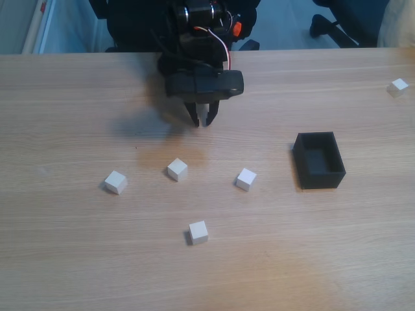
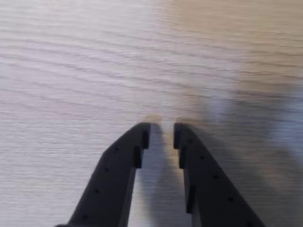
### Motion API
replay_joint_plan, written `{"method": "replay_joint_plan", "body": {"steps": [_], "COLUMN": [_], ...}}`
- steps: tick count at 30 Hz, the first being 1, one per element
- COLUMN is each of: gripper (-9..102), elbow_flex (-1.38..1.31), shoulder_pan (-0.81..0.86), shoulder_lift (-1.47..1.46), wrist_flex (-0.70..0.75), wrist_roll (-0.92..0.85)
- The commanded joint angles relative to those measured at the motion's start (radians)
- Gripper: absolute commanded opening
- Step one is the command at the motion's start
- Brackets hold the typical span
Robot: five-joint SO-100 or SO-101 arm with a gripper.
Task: Pick blocks and place them in the box.
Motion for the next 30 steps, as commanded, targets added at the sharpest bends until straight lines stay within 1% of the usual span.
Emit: {"method": "replay_joint_plan", "body": {"steps": [1,5,10,15,23,26,30], "gripper": [5,7,8,16,22,23,24], "elbow_flex": [-0.137,-0.253,-0.402,-0.555,-0.762,-0.836,-0.904], "shoulder_pan": [-0.018,-0.034,-0.075,-0.097,-0.115,-0.112,-0.106], "shoulder_lift": [-0.160,-0.290,-0.486,-0.703,-1.009,-1.117,-1.216], "wrist_flex": [-0.031,-0.120,-0.189,-0.233,-0.345,-0.373,-0.374], "wrist_roll": [0.055,0.095,0.156,0.204,0.331,0.371,0.426]}}
